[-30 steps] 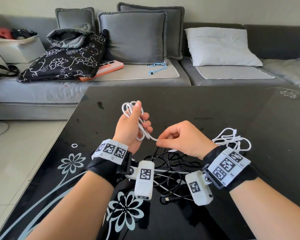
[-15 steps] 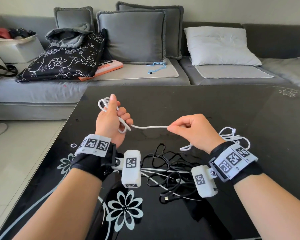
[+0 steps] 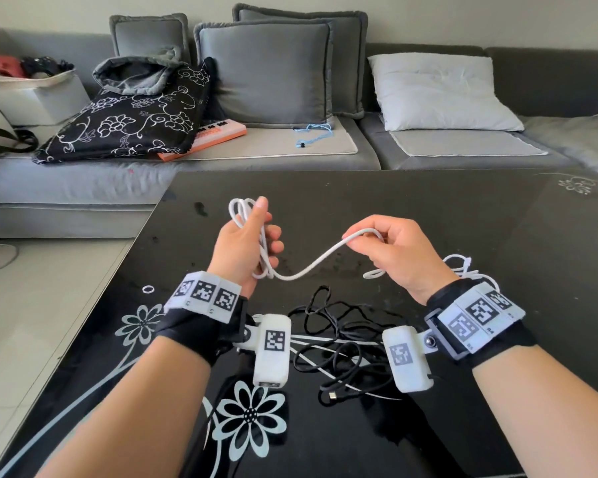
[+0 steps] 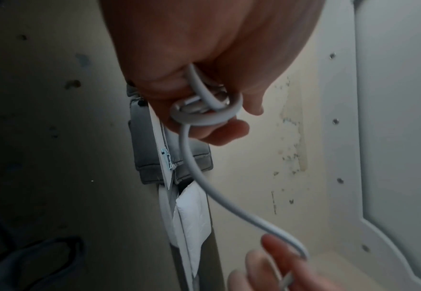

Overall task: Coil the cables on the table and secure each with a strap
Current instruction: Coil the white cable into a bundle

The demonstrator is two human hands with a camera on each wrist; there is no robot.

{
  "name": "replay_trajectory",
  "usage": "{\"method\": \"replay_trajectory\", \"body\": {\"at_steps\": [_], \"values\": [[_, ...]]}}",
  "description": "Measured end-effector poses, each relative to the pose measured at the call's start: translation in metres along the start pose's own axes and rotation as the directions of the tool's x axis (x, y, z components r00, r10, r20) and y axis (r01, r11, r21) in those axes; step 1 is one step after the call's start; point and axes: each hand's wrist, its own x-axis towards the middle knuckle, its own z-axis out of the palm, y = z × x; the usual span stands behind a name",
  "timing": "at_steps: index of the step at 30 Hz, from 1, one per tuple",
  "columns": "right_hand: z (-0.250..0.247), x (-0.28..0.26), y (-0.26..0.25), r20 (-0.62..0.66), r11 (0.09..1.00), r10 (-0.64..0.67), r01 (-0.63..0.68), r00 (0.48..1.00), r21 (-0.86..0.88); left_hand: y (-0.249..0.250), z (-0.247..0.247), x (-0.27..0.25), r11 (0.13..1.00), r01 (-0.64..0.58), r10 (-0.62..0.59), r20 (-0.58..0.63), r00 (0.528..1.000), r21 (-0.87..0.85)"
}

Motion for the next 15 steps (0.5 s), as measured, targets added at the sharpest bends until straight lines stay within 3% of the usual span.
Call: {"method": "replay_trajectory", "body": {"at_steps": [3, 9, 15], "values": [[-0.002, 0.001, -0.001, 0.046, 0.985, 0.060, -0.067, 0.997, 0.160, -0.007, 0.008, -0.006, 0.995, 0.000, -0.007, 0.064, 0.998, 0.099], [0.000, 0.000, -0.004, 0.022, 0.999, 0.020, -0.021, 1.000, 0.024, -0.012, 0.015, -0.014, 0.978, 0.007, -0.041, 0.160, 0.986, 0.207], [0.007, 0.000, -0.004, -0.026, 0.992, 0.058, -0.055, 0.998, 0.110, -0.013, 0.018, -0.019, 0.963, 0.044, -0.106, 0.224, 0.969, 0.267]]}}
